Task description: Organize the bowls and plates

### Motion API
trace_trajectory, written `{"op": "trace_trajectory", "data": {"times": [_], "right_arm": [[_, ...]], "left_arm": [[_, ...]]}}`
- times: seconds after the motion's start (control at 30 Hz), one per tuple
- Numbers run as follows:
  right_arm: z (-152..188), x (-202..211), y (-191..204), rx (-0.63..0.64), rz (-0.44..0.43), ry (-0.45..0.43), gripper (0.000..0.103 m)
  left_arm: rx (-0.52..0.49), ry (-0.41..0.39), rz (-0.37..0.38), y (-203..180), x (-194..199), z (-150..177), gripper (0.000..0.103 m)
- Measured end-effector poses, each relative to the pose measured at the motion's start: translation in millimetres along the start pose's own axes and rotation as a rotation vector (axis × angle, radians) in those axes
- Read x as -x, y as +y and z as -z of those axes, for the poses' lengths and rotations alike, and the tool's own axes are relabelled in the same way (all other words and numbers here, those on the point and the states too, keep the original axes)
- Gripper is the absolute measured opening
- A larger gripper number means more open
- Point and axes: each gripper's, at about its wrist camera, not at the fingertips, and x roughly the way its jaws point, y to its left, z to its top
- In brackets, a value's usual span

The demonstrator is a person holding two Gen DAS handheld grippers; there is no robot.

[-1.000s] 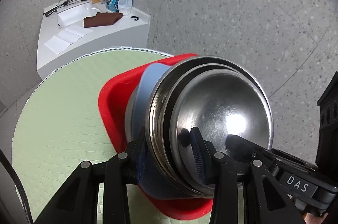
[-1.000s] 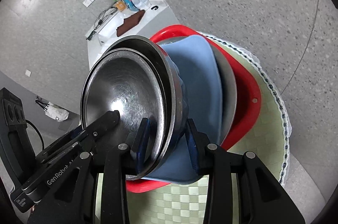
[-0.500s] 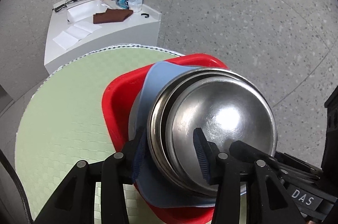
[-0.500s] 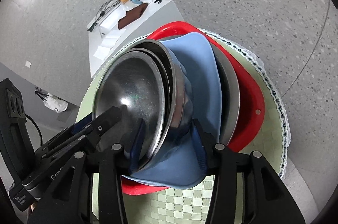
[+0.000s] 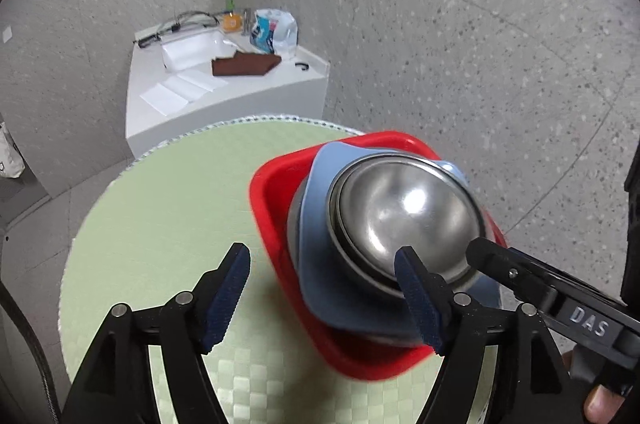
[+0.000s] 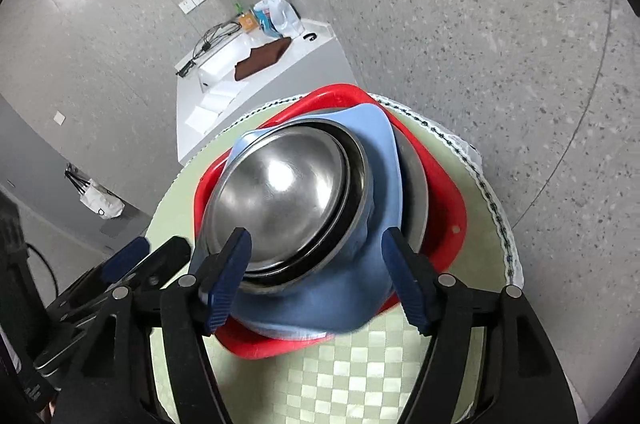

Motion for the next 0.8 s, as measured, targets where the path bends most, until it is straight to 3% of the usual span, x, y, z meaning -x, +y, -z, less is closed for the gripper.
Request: {"op": "trace_trajectory", "data": {"times": [0.13,0.3,0.53,0.63,0.8], "right_arm": [[16.9,26.9,7.1,0.025,0.018,-0.048,0.07],[55.4,79.9,27.2,0.105,0.043,-0.139,0.076],[129.2,168.9,55.7,0.205,0.068,-0.246,0.091],[163.8,211.5,65.2,0.235,0.075,-0.278,0.1],[212.0,278.4,73.2,0.259,0.053,-0.323,0.103]], "left_arm": [[0.0,-0.063,-0.024,2.6,46.3,25.6,0.078],[-0.002,-0.152,-0.075,2.4,114.1,73.7,0.089],[0.002,-0.267,-0.157,-11.0,241.4,174.7,0.102],[-0.005,-0.308,-0.21,-22.2,296.9,219.5,0.102],[-0.012,-0.36,-0.204,-46.8,388.7,286.0,0.102]]}}
